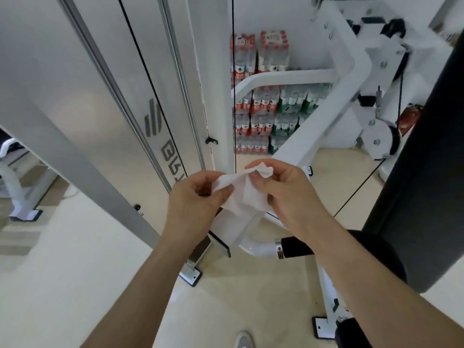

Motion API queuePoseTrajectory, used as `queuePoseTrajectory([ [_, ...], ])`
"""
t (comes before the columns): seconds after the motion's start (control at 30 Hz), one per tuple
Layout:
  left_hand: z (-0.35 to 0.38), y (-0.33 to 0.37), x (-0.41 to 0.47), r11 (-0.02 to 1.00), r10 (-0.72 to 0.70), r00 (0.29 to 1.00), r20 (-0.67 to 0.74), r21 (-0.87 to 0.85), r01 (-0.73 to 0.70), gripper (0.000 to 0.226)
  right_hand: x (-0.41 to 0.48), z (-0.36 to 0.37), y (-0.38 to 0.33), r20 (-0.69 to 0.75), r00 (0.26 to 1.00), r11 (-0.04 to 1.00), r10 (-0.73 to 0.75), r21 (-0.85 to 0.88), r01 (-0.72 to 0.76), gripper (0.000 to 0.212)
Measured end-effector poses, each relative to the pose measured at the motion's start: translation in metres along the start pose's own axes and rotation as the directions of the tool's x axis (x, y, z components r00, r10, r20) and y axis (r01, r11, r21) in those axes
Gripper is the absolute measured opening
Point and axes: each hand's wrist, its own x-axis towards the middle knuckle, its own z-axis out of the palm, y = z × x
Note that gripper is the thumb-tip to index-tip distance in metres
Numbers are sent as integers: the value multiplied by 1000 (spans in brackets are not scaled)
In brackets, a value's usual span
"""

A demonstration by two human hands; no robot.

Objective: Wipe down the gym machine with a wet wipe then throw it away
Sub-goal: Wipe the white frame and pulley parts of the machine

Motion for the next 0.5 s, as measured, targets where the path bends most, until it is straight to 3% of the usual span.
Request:
queuePoseTrajectory([
  [0.07,-6,1,5,953,239,966,-95,214,-215,29,-1,-11,-6,36,995,993,-88,-77,90,25],
  [0.13,-13,-7,8,751,568,823,-19,422,-508,25,-7,-20,-16,74,981,964,-180,-186,191,36],
  [0.17,-15,-15,7,655,649,759,47,471,-590,23,-13,-22,-17,116,968,927,-223,-283,247,39],
  [0.23,-19,-29,-2,574,643,738,204,509,-641,25,-24,-24,-13,256,939,713,-228,-614,340,41],
  [0.3,-25,-40,-14,580,548,768,331,511,-634,36,-34,-23,-6,399,915,456,-58,-805,379,41],
  [0.33,-30,-42,-18,605,504,790,349,510,-611,42,-39,-22,-3,436,898,394,59,-837,380,43],
  [0.4,-35,-38,-24,662,440,840,317,519,-542,46,-46,-18,3,476,873,433,107,-813,390,52],
  [0.43,-33,-32,-26,675,415,861,293,535,-508,44,-48,-15,6,441,896,526,48,-774,353,52],
  [0.5,-14,-24,-27,622,327,888,324,633,-460,42,-48,-12,14,214,972,737,-100,-640,217,47],
])
